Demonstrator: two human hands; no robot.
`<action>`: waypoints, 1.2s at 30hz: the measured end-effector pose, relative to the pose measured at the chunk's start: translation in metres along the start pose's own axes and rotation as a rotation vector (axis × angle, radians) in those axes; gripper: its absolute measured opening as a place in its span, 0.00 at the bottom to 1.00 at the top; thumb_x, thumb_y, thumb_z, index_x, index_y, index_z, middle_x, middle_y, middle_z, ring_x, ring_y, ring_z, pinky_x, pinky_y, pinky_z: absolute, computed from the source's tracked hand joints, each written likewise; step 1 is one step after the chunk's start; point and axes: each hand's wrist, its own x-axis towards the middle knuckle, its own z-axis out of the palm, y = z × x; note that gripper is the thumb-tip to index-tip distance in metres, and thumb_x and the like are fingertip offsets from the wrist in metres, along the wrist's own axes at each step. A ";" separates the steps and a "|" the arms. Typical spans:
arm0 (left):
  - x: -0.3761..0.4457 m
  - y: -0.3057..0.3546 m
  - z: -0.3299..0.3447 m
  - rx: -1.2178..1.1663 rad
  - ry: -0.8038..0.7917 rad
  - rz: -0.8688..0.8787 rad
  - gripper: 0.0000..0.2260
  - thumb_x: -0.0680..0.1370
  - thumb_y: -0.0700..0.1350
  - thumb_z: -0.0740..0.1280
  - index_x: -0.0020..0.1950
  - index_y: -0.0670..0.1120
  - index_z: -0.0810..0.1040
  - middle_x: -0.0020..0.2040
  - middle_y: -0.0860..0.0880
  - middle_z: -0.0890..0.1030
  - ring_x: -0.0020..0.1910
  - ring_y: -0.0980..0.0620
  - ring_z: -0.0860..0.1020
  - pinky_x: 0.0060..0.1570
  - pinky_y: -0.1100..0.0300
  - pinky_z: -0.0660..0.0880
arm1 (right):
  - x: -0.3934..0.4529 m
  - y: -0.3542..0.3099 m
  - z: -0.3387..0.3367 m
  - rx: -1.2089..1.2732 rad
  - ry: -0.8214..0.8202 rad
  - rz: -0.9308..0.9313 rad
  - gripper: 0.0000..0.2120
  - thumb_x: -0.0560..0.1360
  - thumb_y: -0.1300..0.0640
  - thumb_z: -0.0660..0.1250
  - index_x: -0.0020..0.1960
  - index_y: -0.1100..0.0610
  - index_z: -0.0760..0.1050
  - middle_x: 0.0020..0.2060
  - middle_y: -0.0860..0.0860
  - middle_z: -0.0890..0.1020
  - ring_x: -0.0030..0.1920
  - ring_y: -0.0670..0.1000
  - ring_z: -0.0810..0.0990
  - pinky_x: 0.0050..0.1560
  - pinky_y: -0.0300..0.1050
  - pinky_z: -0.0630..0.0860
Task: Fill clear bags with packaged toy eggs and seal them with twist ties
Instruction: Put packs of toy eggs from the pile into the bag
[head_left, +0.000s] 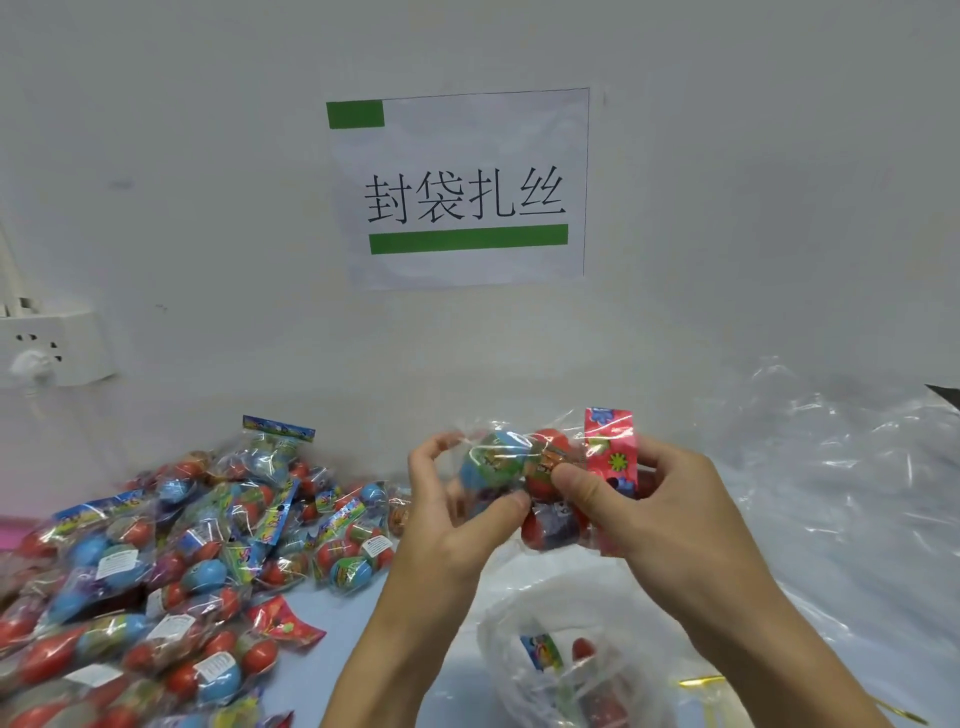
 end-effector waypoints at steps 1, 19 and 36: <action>0.000 0.001 0.000 0.007 -0.022 -0.008 0.30 0.65 0.54 0.74 0.65 0.56 0.70 0.53 0.46 0.85 0.56 0.45 0.82 0.59 0.45 0.78 | 0.000 0.000 0.002 -0.031 0.019 -0.011 0.06 0.70 0.56 0.77 0.40 0.47 0.83 0.33 0.42 0.86 0.35 0.41 0.85 0.30 0.32 0.78; 0.001 0.019 0.018 -0.021 0.292 0.119 0.27 0.68 0.62 0.70 0.54 0.42 0.82 0.43 0.44 0.86 0.43 0.46 0.86 0.37 0.60 0.81 | -0.004 -0.004 0.000 0.059 -0.270 0.055 0.18 0.66 0.36 0.74 0.52 0.42 0.80 0.47 0.45 0.87 0.47 0.47 0.87 0.48 0.41 0.84; 0.001 0.020 0.029 -0.091 0.404 0.108 0.21 0.67 0.61 0.70 0.55 0.52 0.80 0.42 0.50 0.86 0.39 0.55 0.85 0.32 0.66 0.78 | -0.012 -0.003 0.022 0.191 -0.205 0.070 0.10 0.81 0.58 0.63 0.56 0.47 0.80 0.44 0.46 0.87 0.43 0.49 0.87 0.37 0.37 0.81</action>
